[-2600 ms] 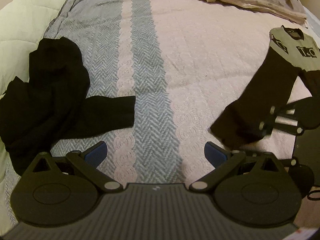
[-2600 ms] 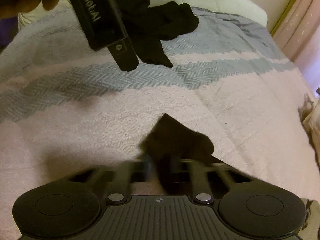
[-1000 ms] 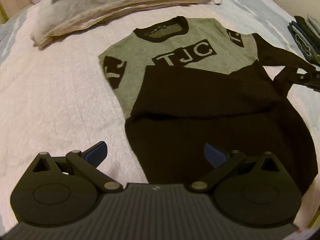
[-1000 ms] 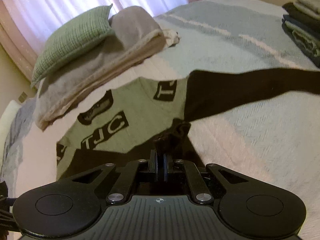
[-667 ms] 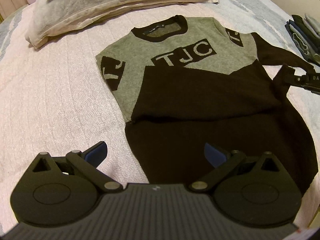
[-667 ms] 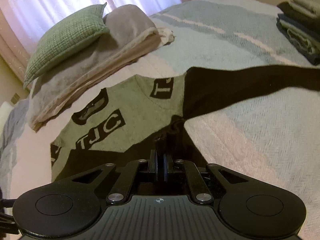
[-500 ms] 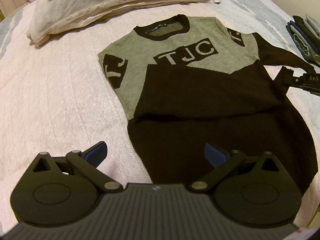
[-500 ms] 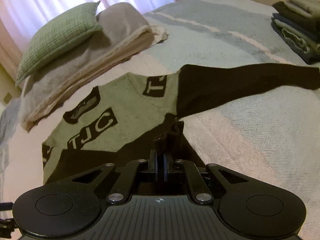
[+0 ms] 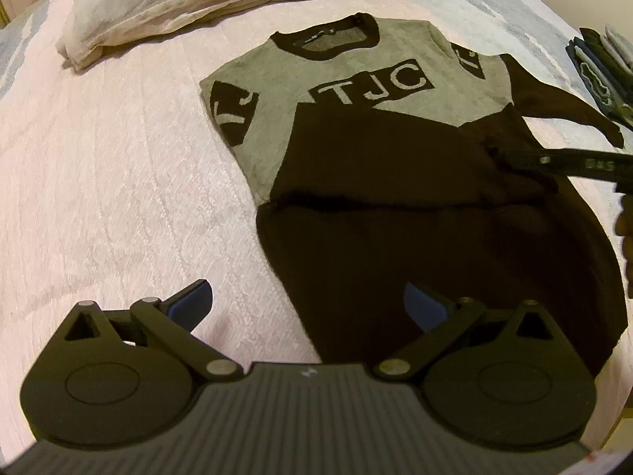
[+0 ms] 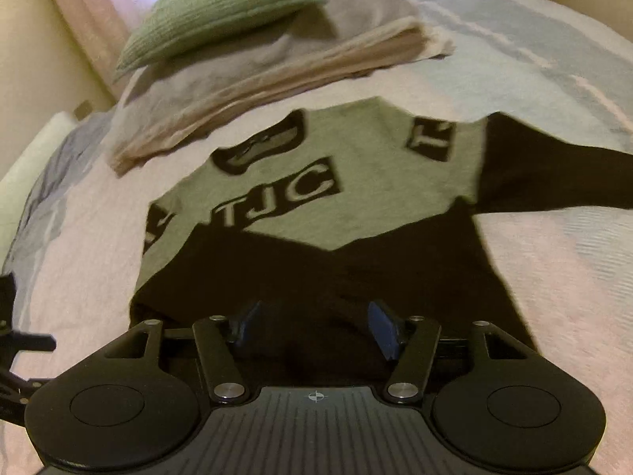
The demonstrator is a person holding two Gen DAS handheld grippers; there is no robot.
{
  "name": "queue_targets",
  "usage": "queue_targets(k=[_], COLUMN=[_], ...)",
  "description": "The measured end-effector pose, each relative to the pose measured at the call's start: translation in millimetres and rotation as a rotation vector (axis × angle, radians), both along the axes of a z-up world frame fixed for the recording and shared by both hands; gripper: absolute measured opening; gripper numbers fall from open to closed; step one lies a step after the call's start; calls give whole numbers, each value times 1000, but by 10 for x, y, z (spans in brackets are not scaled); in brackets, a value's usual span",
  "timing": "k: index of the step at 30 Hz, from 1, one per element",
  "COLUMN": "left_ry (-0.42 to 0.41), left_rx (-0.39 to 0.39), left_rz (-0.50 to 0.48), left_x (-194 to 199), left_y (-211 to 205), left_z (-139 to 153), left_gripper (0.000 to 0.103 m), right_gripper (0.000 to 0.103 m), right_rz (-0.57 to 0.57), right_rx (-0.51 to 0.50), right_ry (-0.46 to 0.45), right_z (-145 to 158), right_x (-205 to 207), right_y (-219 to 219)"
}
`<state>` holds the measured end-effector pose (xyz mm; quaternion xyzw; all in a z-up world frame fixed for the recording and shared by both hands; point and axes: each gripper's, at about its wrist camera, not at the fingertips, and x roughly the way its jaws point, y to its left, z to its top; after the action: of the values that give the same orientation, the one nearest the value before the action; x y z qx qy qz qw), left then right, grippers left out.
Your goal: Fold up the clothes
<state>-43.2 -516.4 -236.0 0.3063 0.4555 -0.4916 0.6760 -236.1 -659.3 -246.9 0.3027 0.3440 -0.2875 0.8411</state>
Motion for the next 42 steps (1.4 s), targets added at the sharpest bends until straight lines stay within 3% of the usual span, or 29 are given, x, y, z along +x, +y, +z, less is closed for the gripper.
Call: queue_targets(k=[5,10,11,12,13,15,20,22,26,29,33,38,42], left_ry=[6,12,13,13,12,13,10,11,18,25,37,38,28], left_rx=[-4,9,13,16,21,24,11,5,14,21,29,13,-25], left_rz=[1,-19,-26,-33,-39,-46,-61,-65,-79,-94,-104,-116,-129], left_x=[19,-8,-22,-39,-54,-74,-116,-122,-166,-221,-291,-334,-339], left_y=[15,-38,-53,-71,-90,-128,-262,-305,-383,-403,-401,-418,-445], left_z=[-16,-98,-113,-124,-132,-134,-91,-88,-150,-175,-190,-116,16], left_gripper=[101,101,101,101,101,101,101,101,101,101,101,101,101], right_gripper=[56,54,43,21,11,5,4,4,4,14,21,25,25], right_rz=[-196,-245,-249,-246,-235,-228,-195,-184,-202,-211,-219,-196,-201], right_rx=[25,142,180,191,187,175,-6,-67,25,36,-27,-13,-93], right_ry=[6,14,14,23,25,18,-87,-98,-14,61,67,129,66], right_z=[-34,-328,-390,-412,-404,-333,128,170,-274,-457,-319,-325,-85], right_x=[-297,-276,-262,-238,-223,-216,-259,-254,-265,-275,-335,-356,-351], right_y=[-250,-508,-539,-544,-543,-536,-642,-705,-871,-921,-823,-702,-601])
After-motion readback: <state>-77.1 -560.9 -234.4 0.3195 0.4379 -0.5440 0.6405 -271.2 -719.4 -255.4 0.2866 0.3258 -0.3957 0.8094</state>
